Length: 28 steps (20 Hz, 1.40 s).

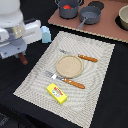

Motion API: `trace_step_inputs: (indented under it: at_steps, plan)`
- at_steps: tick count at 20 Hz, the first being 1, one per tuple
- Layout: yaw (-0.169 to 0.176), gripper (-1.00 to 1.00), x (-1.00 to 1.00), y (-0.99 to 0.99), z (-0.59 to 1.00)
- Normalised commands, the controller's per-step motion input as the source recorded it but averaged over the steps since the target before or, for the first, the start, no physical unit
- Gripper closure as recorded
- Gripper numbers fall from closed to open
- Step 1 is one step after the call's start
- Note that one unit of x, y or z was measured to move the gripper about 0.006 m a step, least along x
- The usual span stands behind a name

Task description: Interact with the objects in diverse but meaningful ways.

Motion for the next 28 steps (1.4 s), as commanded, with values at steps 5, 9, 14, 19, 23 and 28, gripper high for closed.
trace_step_inputs:
  at_steps: [5, 9, 14, 19, 23, 28]
  plan:
    - [0.042, 1.00, 0.00, 0.41, -0.24]
    - [0.014, 1.00, -0.33, 0.04, -0.31]
    - [0.000, 1.00, -0.59, -0.08, -0.31]
    - [0.000, 1.00, -0.68, -0.03, -0.33]
    - [0.000, 1.00, -0.66, 0.05, -0.37]
    - [0.000, 1.00, -0.65, 0.05, -0.42]
